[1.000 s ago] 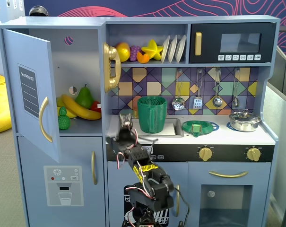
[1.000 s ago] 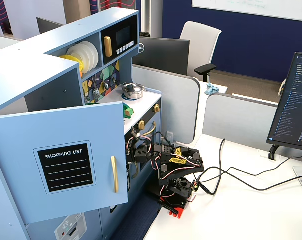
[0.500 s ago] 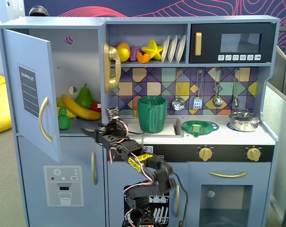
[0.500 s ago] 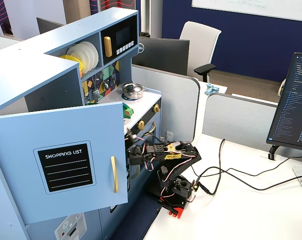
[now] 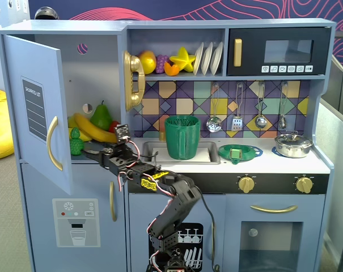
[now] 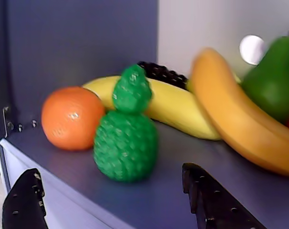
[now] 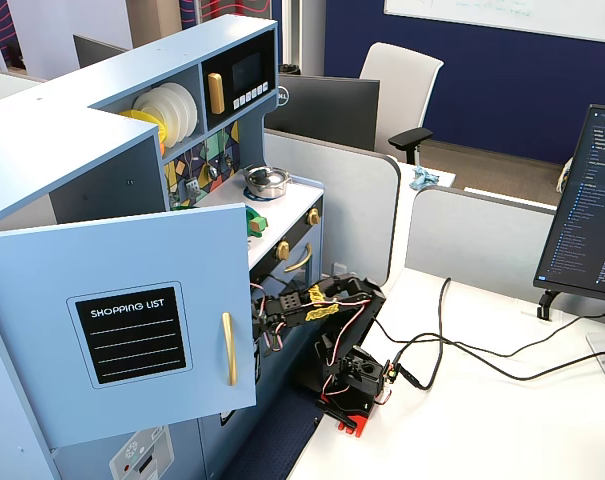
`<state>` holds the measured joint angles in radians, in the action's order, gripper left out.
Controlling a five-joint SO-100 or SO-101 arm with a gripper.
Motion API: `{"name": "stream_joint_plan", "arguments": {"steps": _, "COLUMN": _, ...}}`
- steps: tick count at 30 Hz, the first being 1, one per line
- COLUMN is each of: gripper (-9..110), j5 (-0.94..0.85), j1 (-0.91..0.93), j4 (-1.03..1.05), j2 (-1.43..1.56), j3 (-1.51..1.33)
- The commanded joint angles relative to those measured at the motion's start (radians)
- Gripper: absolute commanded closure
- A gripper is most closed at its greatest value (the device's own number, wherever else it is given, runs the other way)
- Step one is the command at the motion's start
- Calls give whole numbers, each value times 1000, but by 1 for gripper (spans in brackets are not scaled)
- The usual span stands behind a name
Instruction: Pick up the green pineapple from the left cabinet and place it in the green recipient
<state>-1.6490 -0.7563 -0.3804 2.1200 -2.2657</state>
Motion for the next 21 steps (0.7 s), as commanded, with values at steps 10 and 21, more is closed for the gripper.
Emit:
{"name": "stream_joint_plan", "arguments": {"steps": 10, "gripper": 67, "j5": -6, "j1": -2, "j4": -15, "j2": -212, "j3": 262}}
{"name": "stream_joint_plan", "arguments": {"steps": 21, "gripper": 70, "j5": -6, "j1": 23, "j4": 149, "j2": -331, "j3": 448}}
